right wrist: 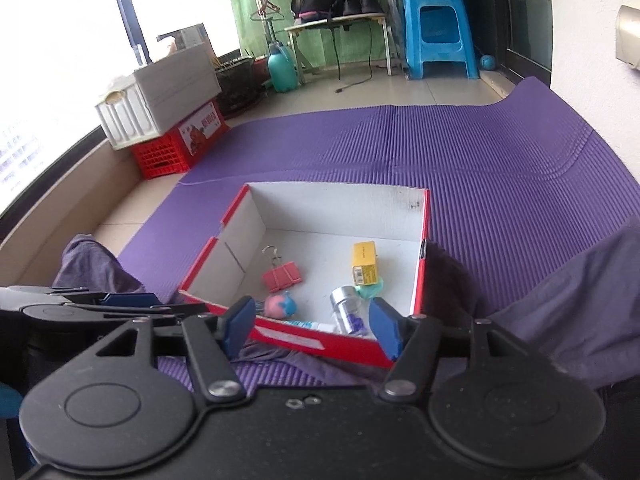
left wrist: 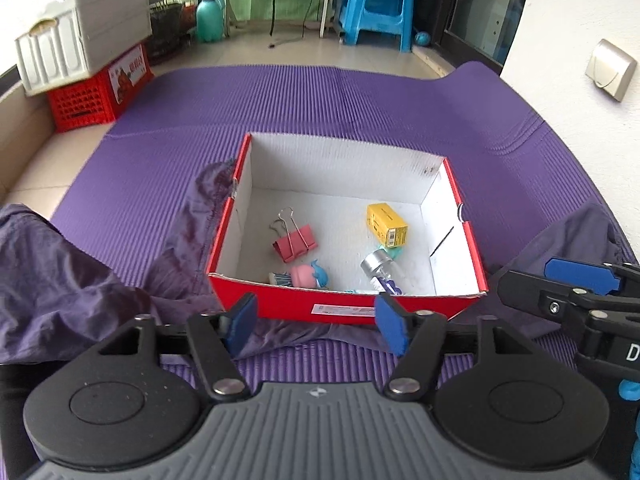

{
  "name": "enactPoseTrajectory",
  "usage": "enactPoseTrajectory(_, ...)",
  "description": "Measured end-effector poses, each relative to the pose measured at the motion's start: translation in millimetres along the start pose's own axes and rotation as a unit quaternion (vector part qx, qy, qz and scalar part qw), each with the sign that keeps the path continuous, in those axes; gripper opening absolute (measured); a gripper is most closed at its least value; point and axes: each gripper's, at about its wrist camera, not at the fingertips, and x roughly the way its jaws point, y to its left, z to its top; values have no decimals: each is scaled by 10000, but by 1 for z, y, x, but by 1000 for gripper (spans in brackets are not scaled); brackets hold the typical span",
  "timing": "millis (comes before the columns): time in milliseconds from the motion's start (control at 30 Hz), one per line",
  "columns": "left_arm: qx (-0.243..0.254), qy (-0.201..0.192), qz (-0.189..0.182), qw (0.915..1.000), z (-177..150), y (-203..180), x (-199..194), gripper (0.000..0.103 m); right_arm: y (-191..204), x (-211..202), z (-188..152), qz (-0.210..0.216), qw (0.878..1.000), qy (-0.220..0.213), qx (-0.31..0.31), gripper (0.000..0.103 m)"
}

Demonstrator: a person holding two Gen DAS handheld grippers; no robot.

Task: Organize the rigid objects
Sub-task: 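Withdraw both tools from the box back over the remaining items, then grasp the white glue pen with the left tool while the right grasps the green highlighter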

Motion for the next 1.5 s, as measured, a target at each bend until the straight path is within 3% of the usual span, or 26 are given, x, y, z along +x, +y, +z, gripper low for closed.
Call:
enactPoseTrajectory(167, -26, -103, -27, 9999, -11, -2, -23, 66, 5, -22, -9, 96, 9999, -91, -111, 64)
enactPoseTrajectory(433, 36, -183, 42, 9998, -33, -3, -47, 69, 7, -48, -28, 283, 9994, -184, -69, 83)
enactPoseTrajectory(667, 51, -360, 88, 9993, -51, -2, -68, 82, 2, -63, -50, 498, 9984, -260, 107, 91)
enactPoseTrajectory(933, 94, -481, 129, 9987, -73, -7, -83, 89, 5, -78, -79, 511, 9981, -339, -39, 99)
enactPoseTrajectory(1033, 127, -567, 120, 9982, -79, -10, -90, 91, 6, -84, -87, 497, 9978, -424, -124, 100)
enactPoseTrajectory(1100, 157, -668, 146, 9975, -84, -12, -94, 103, 7, -89, -92, 482, 9974, -504, -170, 101)
enactPoseTrajectory(1500, 210, -934, 130, 9953, -116, -19, -105, 103, 5, -106, -127, 603, 9954, -698, -265, 103)
